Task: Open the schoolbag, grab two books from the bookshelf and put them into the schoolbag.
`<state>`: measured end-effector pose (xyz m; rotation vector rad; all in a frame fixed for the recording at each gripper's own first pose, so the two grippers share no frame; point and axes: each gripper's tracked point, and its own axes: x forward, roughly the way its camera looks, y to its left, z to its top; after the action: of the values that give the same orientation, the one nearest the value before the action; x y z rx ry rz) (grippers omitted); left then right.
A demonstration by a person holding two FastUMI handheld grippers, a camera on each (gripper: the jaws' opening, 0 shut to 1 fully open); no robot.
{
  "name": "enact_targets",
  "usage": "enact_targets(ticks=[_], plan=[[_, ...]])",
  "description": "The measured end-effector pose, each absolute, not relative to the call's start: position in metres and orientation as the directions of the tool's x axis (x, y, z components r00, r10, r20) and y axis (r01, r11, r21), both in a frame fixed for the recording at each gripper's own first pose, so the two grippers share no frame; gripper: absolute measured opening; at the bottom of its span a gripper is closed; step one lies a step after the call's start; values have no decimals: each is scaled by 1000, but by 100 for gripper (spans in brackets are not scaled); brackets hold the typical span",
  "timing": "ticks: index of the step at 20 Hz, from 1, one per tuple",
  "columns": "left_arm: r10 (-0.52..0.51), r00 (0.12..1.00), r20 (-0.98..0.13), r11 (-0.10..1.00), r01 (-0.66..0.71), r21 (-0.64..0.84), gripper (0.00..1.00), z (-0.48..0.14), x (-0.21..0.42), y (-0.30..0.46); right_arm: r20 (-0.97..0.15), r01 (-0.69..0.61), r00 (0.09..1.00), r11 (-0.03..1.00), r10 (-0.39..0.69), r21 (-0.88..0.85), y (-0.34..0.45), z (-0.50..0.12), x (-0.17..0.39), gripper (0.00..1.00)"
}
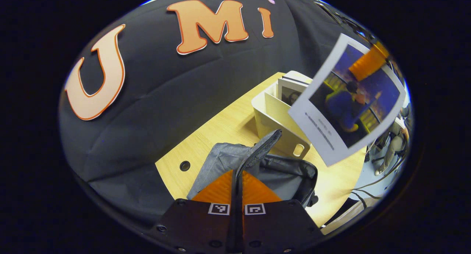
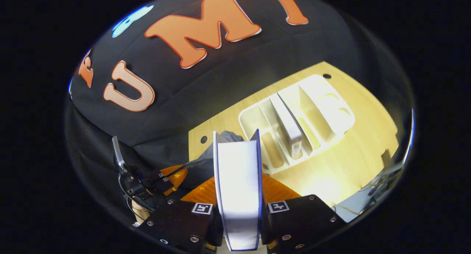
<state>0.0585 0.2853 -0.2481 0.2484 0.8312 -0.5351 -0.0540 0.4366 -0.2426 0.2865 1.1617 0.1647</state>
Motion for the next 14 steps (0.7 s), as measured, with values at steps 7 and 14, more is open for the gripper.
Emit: enact_targets(ticks=[7,14], plan=[[-344,542,-767,827,562,26,1,-246,52,276,-804,291,390,769,449,570,436,-349,-110,40],[-347,521,-780,811,584,29,1,-237,49,264,-740,413,442,617,507,670,489,-438,-111,40]])
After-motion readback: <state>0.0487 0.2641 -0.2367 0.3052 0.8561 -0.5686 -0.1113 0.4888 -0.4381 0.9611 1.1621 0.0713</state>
